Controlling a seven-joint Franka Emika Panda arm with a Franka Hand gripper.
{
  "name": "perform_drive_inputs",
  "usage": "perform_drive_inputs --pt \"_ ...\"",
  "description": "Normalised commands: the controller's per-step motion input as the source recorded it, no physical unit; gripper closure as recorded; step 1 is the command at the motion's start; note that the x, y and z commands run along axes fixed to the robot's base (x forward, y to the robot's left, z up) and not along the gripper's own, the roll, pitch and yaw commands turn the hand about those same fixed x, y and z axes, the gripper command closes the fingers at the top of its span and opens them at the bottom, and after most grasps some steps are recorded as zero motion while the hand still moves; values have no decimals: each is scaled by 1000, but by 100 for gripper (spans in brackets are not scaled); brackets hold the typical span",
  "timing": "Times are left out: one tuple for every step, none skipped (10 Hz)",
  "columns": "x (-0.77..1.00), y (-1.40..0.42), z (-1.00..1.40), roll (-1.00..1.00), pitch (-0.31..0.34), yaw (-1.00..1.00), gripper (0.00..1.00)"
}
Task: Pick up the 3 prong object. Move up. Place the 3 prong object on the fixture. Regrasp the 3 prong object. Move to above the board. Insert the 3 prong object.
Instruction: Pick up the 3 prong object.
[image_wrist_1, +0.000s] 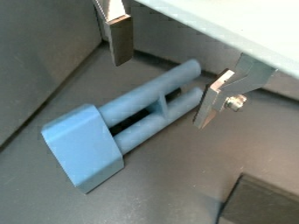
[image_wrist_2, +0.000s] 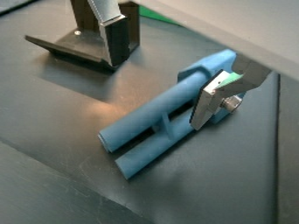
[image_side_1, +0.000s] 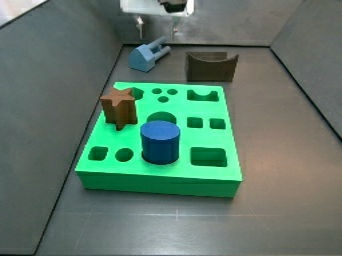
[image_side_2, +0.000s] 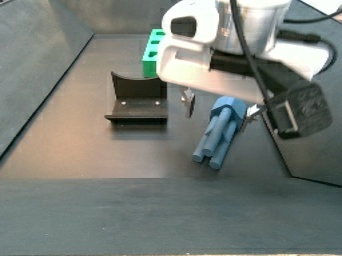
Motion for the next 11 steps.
perform_drive_inputs --pt "-46 17 -434 -69 -139 -117 0" --pt "-100 20 -409 -46 -136 -91 0" --pt "-114 9 -431 -33 -141 -86 0" --pt "-131 0 -469 -39 -154 -114 0" --pt "-111 0 -503 -44 -179 -160 0" --pt "-66 0 -611 -43 -219 -249 0" --pt "-11 0 -697 -70 -234 -243 0" --pt "-74 0 -654 -134 -220 -263 0" --pt "0 20 -549 -196 -240 -89 0" --pt "0 0 0 9 0 0 0" --pt "0 0 0 0 0 0 0"
